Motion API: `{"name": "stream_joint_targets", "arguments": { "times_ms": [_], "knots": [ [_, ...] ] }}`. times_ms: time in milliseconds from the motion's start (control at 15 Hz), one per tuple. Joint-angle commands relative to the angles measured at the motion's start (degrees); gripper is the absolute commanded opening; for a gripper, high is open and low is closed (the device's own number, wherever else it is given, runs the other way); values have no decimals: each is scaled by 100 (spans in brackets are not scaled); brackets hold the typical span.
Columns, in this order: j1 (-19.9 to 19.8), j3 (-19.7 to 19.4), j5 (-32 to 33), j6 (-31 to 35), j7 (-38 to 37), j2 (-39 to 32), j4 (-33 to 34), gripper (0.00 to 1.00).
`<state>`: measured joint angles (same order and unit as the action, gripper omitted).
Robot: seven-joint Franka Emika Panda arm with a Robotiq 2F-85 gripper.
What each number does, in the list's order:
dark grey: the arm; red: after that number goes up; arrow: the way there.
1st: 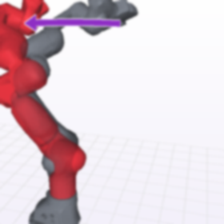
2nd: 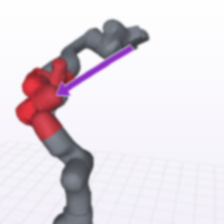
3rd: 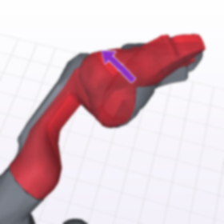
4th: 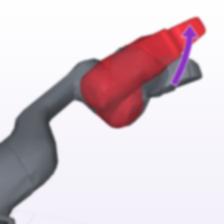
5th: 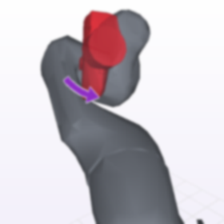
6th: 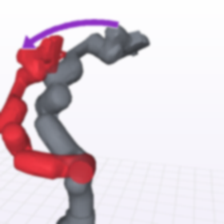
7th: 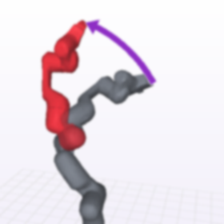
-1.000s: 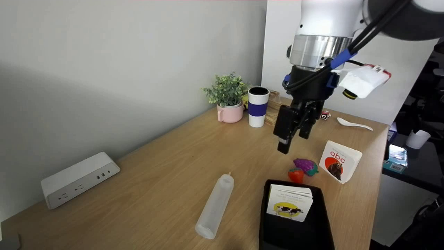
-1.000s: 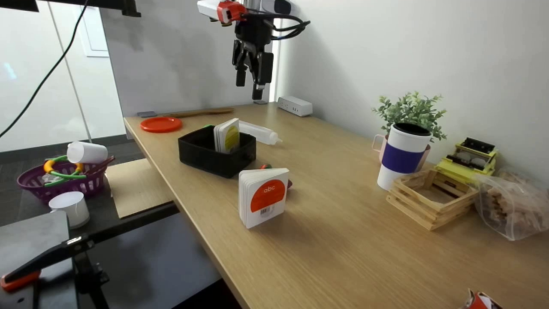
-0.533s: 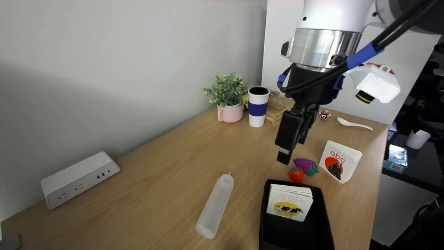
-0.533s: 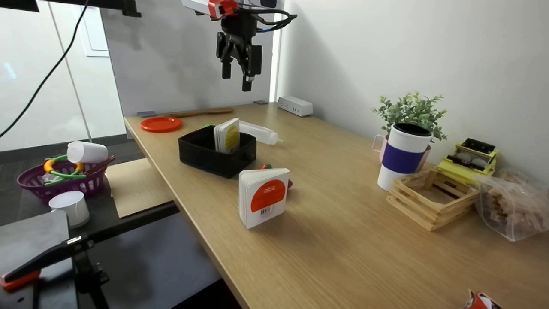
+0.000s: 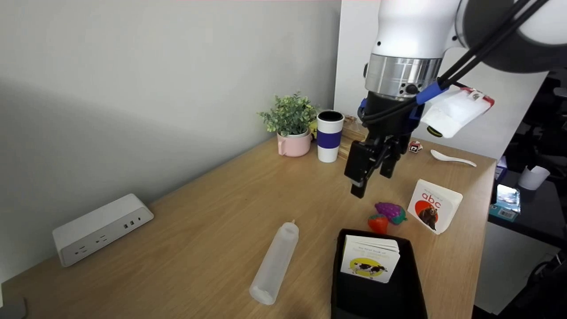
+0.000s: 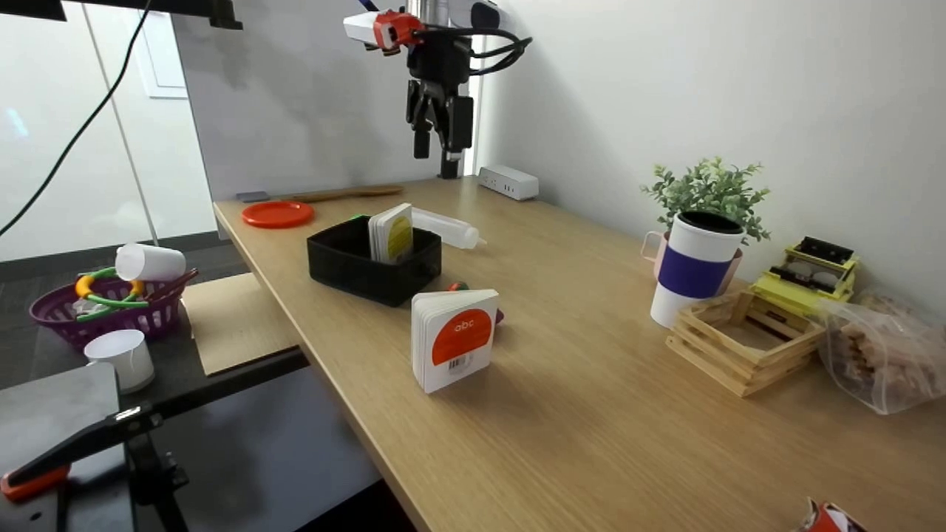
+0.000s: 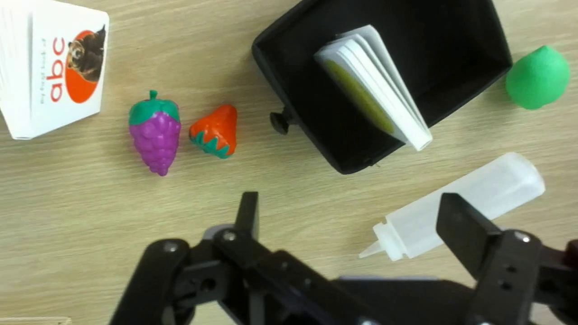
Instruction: Put the left and right books in the black box respectively
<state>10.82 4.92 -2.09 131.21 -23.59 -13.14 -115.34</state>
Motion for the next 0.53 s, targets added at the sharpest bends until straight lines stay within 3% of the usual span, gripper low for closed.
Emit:
{"name": "stream_joint_targets", "arguments": {
  "times_ms": [0,267,467],
  "knots": [
    [-58,-199,177,218,-512,96,-203,100],
    [-102,-455,404,251,-1145,259,-481,100],
    [-214,-509,325,140,-1158,436,-758,100]
  ]
}}
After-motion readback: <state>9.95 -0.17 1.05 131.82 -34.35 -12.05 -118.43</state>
